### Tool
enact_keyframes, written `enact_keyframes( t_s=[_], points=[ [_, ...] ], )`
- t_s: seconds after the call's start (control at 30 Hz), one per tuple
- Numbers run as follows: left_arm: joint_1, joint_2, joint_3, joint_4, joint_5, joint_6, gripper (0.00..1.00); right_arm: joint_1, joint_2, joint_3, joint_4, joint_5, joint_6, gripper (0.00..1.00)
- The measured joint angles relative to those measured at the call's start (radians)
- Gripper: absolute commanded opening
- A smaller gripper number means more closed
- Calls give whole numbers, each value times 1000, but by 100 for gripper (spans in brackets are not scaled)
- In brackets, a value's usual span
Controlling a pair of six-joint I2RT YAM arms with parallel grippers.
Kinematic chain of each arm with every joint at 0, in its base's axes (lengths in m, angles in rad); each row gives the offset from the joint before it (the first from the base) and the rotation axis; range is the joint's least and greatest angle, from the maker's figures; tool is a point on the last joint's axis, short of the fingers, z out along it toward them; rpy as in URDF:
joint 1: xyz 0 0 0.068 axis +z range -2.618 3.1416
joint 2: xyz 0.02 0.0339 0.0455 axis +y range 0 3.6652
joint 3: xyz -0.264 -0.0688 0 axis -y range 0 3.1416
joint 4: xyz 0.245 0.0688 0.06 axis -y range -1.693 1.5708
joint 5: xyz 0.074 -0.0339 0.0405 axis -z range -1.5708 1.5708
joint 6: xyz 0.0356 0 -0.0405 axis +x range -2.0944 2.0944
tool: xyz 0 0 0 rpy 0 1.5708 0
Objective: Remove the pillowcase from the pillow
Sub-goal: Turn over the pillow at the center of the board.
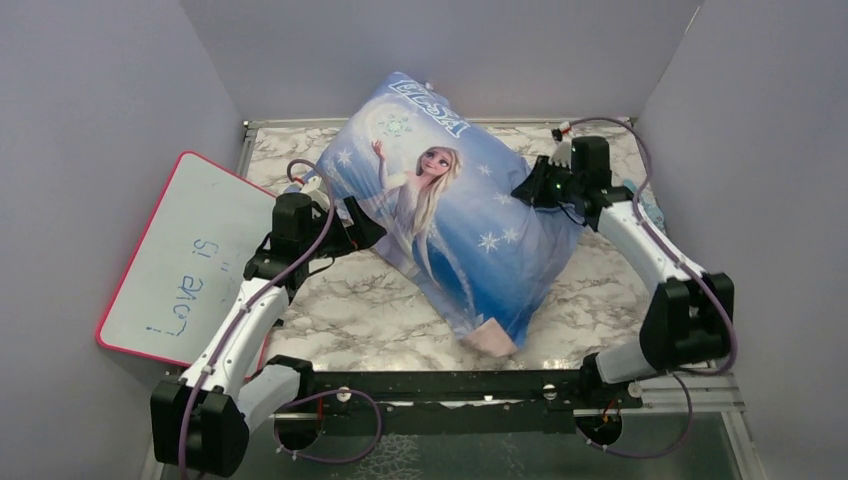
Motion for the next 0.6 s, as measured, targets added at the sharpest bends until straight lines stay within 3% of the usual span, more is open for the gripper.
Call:
enact_keyframes(
  t_s=[0.07, 0.1, 0.2, 0.27, 0.33, 0.47, 0.6],
  points=[
    [0, 23, 0, 12, 6, -3, 99, 10, -130, -119, 17, -26, 26, 18],
    [0, 34, 0, 20, 10, -5, 99, 11, -195, -176, 18, -43, 37, 24],
    [0, 82, 0, 53, 32, -21, 99, 14, -393, -320, -13, -106, 77, 65],
    [0, 109, 1, 82, 49, -33, 99, 16, -497, -354, -75, -133, 102, 83],
    [-7, 133, 2, 107, 65, -43, 99, 23, -578, -351, -131, -132, 109, 94],
    [-29, 164, 17, 128, 90, -46, 98, 31, -626, -268, -220, 13, 105, 100],
    [-48, 166, 24, 141, 108, -45, 98, 27, -519, -163, -263, 147, 102, 100]
  ],
)
